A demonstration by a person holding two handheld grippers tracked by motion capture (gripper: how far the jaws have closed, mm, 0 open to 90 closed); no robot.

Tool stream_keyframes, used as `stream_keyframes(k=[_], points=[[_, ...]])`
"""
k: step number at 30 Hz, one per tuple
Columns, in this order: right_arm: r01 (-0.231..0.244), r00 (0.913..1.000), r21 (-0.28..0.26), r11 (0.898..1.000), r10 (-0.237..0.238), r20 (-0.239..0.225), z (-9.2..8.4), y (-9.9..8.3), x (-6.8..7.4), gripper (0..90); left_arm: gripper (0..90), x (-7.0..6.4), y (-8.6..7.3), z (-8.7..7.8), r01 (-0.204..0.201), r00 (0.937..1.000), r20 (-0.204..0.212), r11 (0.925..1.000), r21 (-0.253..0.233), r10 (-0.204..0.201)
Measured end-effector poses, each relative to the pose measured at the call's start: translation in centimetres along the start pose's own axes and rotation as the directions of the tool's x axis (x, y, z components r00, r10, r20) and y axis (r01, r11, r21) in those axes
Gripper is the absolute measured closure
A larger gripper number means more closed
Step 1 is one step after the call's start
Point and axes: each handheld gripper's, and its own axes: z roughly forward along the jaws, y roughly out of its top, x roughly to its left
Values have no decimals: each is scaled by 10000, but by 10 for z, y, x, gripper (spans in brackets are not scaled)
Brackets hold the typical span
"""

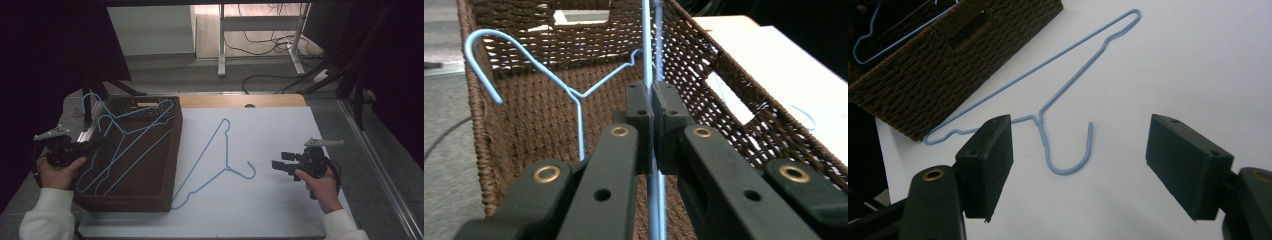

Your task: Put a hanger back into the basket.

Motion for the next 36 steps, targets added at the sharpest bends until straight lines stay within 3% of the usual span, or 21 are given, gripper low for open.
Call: stream_keyframes(k=[9,13,14,15,16,20,24,28,34,36], points=[[12,10000,38,10000,-12,-5,2,0,0,271,872,-4,-4,21,-96,9999,96,9986,523,91],[9,10000,31,10000,-9,6,0,0,0,271,861,-2,-7,32,30,9999,93,9937,1121,-41],[-9,10000,20,10000,9,-19,0,0,0,271,779,-3,-7,34,-76,9996,-265,9943,1066,105],[-11,10000,12,10000,11,-27,0,0,0,271,641,-5,-7,34,-208,9970,-716,9952,961,278],[-18,10000,7,10000,18,-38,0,0,0,270,534,-6,-6,34,-207,9955,-904,9958,889,287],[-22,10000,6,10000,22,-69,0,0,0,267,396,-12,-1,28,-442,9950,-862,9971,625,495],[12,10000,40,10000,-12,-59,1,0,1,255,338,-27,2,27,-779,9966,-224,9949,639,795],[77,10000,166,9998,-77,-39,4,0,2,249,305,-50,6,32,-1129,9912,764,9918,600,1082],[248,9997,333,9991,-249,31,7,-1,4,245,266,-87,7,46,-1697,9678,2000,9830,701,1528],[308,9995,368,9989,-310,50,8,-1,5,243,257,-99,7,51,-1947,9603,2190,9774,826,1728]])
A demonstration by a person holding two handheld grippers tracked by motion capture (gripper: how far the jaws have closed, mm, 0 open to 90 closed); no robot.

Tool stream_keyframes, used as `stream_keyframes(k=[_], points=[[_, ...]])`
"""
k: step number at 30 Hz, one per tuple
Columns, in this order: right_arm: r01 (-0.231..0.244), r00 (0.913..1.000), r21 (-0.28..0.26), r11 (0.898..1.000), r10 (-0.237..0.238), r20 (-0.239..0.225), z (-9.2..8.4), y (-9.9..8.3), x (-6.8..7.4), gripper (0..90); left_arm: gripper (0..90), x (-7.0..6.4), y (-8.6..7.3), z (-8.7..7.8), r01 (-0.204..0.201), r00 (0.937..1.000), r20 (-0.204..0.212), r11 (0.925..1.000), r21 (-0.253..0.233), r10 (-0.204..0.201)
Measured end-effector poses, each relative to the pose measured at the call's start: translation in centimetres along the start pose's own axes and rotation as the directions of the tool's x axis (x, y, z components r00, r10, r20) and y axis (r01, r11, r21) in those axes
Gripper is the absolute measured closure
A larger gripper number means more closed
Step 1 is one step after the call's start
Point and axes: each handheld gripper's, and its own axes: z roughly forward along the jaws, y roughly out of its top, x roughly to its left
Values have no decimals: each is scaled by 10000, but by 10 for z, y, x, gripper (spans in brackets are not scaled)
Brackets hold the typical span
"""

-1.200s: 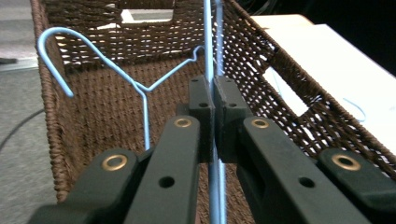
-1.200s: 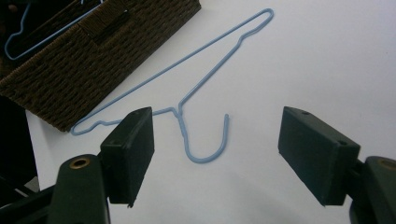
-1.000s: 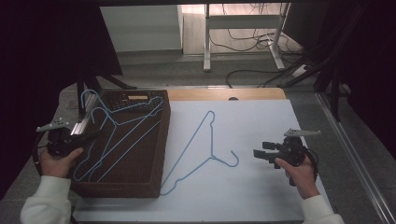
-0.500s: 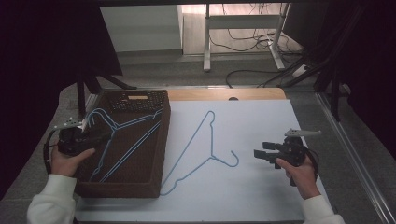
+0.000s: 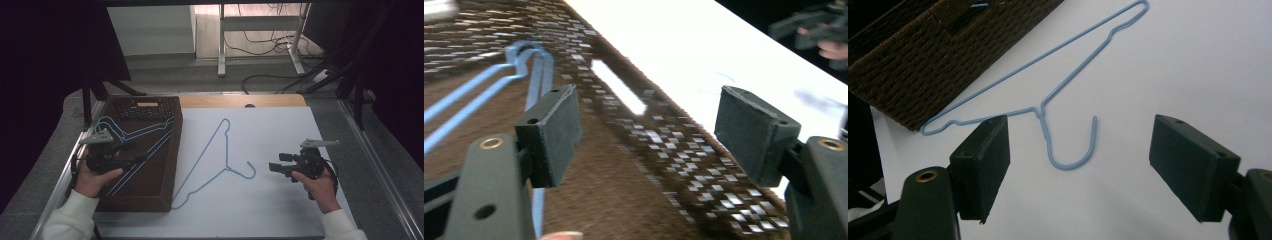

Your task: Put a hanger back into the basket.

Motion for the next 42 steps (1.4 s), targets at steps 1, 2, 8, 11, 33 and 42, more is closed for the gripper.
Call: stream_keyframes(k=[1,2,8,11,33,42], points=[[39,10000,26,10000,-39,13,1,0,1,242,257,-5,1,4,-91,9999,117,9999,44,90],[70,10000,62,10000,-71,32,1,0,1,241,256,-9,1,7,-174,9996,221,9998,94,172],[208,9996,228,9995,-212,168,4,-1,4,236,253,-29,2,27,-593,9972,474,9975,386,574],[286,9994,304,9991,-292,208,5,-1,5,236,252,-35,3,33,-844,9958,409,9949,551,822],[1045,9884,907,9904,-1135,1005,13,3,24,253,241,-39,7,34,-838,9964,-109,9952,498,845],[1607,9707,1946,9676,-1906,1462,42,8,38,339,242,-37,6,35,-692,9973,-186,9958,602,704]])
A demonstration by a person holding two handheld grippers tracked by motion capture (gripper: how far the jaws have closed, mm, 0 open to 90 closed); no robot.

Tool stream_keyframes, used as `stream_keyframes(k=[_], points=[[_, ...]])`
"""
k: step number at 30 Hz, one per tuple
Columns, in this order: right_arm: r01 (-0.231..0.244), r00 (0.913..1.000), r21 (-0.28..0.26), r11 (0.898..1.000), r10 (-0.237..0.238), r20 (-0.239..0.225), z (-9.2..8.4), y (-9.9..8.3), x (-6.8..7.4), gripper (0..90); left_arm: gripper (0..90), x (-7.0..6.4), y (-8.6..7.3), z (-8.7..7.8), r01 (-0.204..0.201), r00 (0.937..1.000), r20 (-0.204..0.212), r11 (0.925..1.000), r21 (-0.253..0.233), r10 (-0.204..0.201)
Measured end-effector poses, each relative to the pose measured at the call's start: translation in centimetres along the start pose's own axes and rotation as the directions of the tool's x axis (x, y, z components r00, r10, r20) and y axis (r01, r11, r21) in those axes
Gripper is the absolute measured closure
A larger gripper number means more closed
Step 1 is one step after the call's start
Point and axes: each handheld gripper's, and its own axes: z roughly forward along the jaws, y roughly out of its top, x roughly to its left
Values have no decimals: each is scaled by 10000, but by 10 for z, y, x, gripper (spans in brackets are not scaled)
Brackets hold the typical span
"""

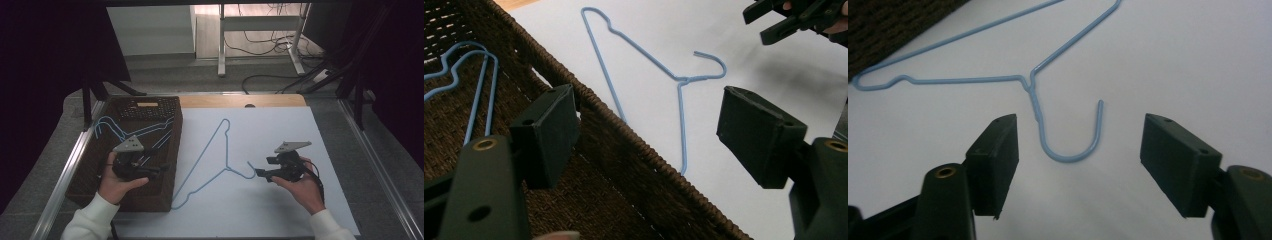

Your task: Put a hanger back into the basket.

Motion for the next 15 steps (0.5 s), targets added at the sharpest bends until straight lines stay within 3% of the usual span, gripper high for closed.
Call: stream_keyframes(k=[6,15], points=[[540,9984,542,9971,-531,-189,21,9,11,363,243,0,0,0,-25,10000,2,10000,-5,25],[929,9954,1112,9894,-894,-358,44,15,21,398,244,-1,0,0,-63,10000,-32,10000,17,63]])
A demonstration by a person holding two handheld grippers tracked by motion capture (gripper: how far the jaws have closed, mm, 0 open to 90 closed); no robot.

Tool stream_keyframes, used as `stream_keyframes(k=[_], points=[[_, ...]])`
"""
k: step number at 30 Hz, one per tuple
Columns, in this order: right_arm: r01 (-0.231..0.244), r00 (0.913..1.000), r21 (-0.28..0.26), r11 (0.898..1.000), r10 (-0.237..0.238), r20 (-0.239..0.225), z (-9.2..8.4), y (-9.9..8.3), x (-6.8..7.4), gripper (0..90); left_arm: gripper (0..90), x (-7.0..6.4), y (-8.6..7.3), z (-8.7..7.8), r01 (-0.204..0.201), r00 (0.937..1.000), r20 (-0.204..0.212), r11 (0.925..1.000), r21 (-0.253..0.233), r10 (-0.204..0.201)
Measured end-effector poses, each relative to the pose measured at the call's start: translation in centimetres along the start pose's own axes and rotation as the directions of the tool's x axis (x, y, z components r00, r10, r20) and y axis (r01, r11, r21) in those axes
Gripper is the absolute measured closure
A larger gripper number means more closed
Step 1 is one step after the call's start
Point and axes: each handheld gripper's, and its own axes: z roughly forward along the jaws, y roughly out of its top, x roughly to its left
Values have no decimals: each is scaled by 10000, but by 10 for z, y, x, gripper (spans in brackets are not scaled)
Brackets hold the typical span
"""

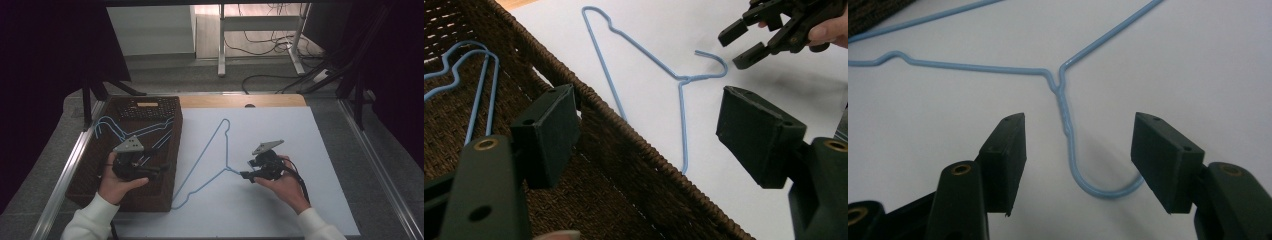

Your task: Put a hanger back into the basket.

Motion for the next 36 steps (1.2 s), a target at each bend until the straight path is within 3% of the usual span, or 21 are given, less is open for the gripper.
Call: stream_keyframes(k=[7,19,21,25,28,33,36], points=[[183,9998,367,9992,-183,-28,13,3,3,434,245,-1,0,1,6,10000,6,10000,14,-6],[450,9990,543,9975,-449,-26,24,11,11,504,246,-1,0,-2,0,10000,-50,10000,-55,0],[408,9992,403,9984,-408,-23,26,17,11,551,246,0,0,-3,6,10000,-57,10000,-66,-6],[152,9993,84,9998,-149,-331,31,32,17,744,246,0,1,-3,13,10000,-63,9999,-109,-13],[303,9979,117,9995,-296,-584,42,47,27,871,247,1,1,-4,17,10000,-65,9999,-130,-18],[636,9942,890,9940,-553,-924,74,62,42,897,246,2,0,-7,52,10000,-76,9998,-192,-53],[692,9952,1386,9879,-587,-789,83,61,46,898,246,3,0,-10,71,9999,-71,9996,-278,-73]])
